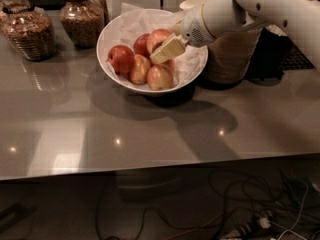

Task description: Pick apple from white bowl

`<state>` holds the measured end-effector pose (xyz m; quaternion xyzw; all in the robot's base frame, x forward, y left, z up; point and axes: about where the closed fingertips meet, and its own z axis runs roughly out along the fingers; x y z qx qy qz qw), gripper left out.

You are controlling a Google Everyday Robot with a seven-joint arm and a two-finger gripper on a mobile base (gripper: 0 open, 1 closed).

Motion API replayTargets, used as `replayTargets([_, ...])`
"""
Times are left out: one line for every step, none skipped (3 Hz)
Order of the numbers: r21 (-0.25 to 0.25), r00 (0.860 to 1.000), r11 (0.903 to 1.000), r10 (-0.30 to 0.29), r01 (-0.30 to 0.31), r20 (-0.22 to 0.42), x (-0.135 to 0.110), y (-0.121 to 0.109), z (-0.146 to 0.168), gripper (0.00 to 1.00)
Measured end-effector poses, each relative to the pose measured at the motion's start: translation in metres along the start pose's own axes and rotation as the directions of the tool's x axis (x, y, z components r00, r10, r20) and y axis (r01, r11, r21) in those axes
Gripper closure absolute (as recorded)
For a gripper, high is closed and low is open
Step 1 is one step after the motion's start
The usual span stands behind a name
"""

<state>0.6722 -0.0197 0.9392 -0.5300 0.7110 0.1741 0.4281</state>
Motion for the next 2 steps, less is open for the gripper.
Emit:
replayTargets([-0.027, 1.000, 0.9994, -0.022, 0.021, -0.009, 0.005, 0.021, -0.038, 1.00])
replayTargets([-0.060, 0.998, 0.9982, 0.000, -0.004, -0.069, 0.030, 0.052, -0.093, 1.00])
